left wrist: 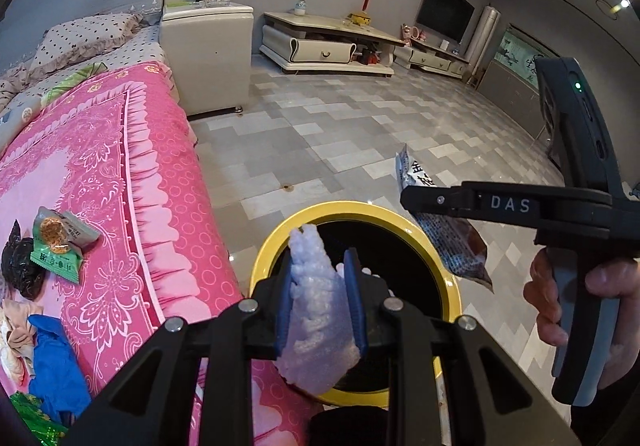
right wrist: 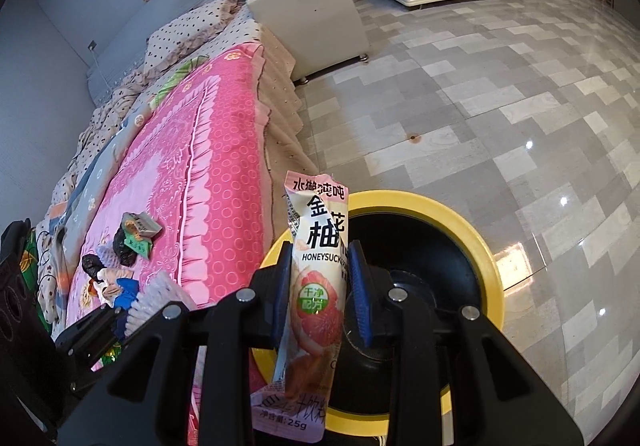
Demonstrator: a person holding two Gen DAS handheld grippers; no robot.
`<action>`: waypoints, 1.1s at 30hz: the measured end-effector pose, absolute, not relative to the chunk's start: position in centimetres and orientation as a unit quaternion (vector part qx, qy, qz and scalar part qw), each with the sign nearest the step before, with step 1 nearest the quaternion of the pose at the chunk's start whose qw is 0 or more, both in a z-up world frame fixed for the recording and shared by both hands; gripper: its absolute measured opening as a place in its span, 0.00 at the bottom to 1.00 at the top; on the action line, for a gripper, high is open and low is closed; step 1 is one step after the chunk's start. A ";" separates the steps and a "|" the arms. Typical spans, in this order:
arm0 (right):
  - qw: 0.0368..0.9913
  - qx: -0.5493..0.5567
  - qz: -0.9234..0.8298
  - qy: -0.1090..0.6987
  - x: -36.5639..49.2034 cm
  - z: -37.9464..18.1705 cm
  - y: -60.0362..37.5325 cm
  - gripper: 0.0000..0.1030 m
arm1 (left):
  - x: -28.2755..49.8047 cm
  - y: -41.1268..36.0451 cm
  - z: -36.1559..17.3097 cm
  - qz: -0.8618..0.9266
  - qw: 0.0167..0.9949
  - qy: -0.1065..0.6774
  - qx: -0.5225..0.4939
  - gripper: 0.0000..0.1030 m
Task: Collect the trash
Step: 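Carry both items to the yellow bin and open both tools to drop them, then grasp the orange peel with the left tool while the right tool grasps the blue glove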
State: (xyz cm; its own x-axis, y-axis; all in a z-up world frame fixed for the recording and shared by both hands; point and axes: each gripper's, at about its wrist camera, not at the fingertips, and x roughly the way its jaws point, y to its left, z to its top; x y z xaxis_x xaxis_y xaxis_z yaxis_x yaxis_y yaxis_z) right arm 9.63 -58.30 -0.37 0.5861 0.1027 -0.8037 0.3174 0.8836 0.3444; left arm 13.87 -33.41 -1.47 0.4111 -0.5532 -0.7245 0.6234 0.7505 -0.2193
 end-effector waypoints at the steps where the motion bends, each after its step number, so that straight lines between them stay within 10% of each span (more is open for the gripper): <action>1: 0.859 0.235 -0.064 0.450 9.5 -0.4 -58.5 0.26 | 13.8 -33.6 -1.6 -0.353 0.838 0.415 0.042 0.23; 13: 0.863 0.233 -0.116 0.433 7.8 1.1 -60.1 0.40 | 12.8 -32.4 -1.0 -0.347 0.841 0.413 0.032 0.62; 33: 0.878 0.194 -0.037 0.436 7.3 4.3 -50.1 0.52 | 14.7 -19.6 1.5 -0.234 0.890 0.390 0.024 0.80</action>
